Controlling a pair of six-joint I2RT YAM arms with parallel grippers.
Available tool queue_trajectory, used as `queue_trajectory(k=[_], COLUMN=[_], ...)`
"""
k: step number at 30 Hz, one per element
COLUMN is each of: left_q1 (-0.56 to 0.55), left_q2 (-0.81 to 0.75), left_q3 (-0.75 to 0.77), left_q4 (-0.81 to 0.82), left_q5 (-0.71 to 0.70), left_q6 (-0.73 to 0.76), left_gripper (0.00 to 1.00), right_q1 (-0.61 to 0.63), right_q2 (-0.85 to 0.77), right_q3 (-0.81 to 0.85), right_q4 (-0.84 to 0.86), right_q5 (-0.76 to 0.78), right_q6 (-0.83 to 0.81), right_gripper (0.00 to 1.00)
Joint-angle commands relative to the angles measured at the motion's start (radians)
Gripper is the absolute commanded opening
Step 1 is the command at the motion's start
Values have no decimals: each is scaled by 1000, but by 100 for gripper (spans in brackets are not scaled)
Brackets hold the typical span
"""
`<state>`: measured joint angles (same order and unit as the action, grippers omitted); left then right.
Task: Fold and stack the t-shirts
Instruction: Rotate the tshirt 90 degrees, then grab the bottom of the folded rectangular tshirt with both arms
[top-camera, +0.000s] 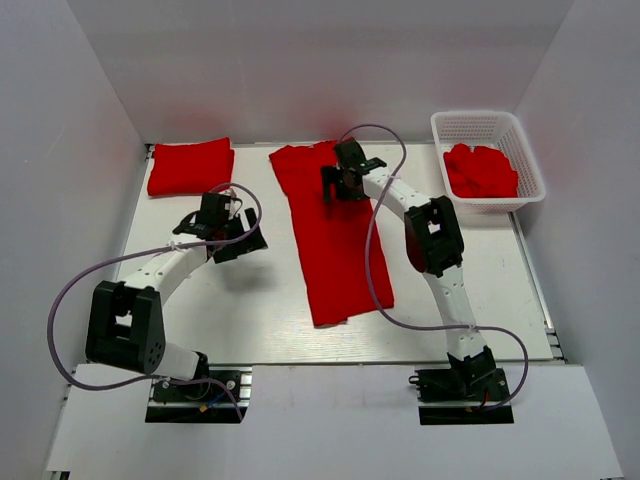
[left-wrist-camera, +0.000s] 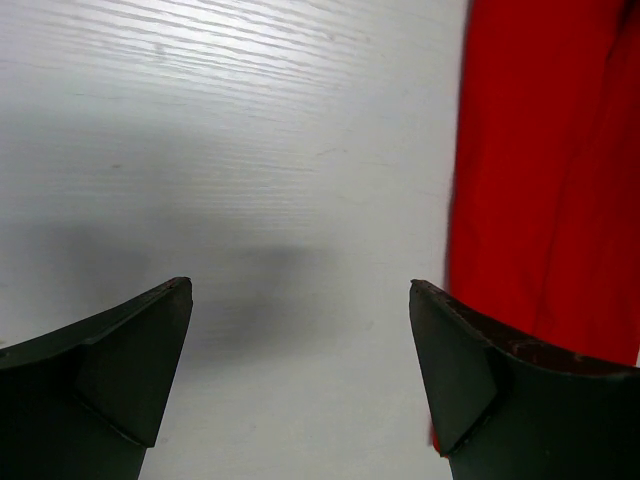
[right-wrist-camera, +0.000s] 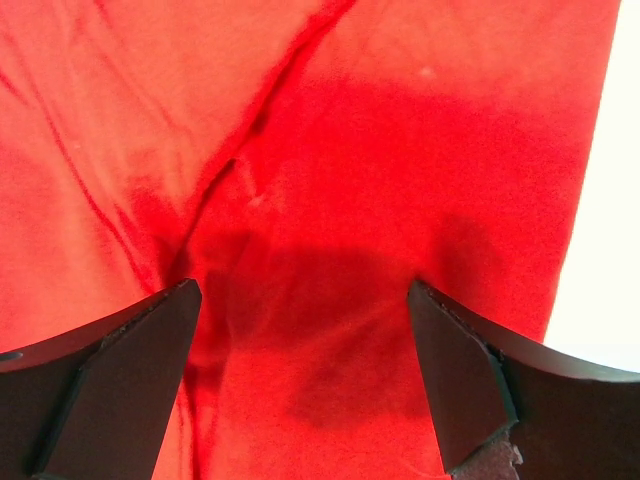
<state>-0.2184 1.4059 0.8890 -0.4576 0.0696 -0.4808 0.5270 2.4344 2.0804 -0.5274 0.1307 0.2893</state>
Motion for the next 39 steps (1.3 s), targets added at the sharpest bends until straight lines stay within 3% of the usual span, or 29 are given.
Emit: queue_trajectory(k=[1, 3, 6, 10, 14, 18, 27, 32, 39], left_q1=[-19, -36, -94, -234, -456, -582, -746, -785, -814], left_q2=[25, 25, -4, -33, 31, 65, 166, 251, 193], left_q3=[-5, -28, -73, -128, -140, -121, -46, 14, -27], left_q4=[78, 111, 143, 164, 149, 108, -38, -113, -113], left_q5=[168, 188, 197, 170, 66, -2, -257, -292, -283], left_q6=[33, 33, 10, -36, -108, -163, -289, -324, -381], left_gripper=[100, 100, 100, 100, 100, 100, 100, 92, 87], right_q1=[-7, -4, -9, -7, -9, -5, -7, -7, -9], right_q2=[-88, -153, -386, -589, -843, -994, -1176, -1180, -1180], right_q3=[-24, -124, -380, -714, -1021, -1221, -1396, -1396, -1407], right_q4=[38, 79, 187, 219, 210, 162, 155, 148, 152], right_q5=[-25, -31, -22, 30, 58, 75, 7, -3, -31], right_q6=[-94, -114, -99, -44, 49, 86, 120, 111, 116], right_gripper=[90, 90, 90, 90, 90, 90, 90, 90, 90])
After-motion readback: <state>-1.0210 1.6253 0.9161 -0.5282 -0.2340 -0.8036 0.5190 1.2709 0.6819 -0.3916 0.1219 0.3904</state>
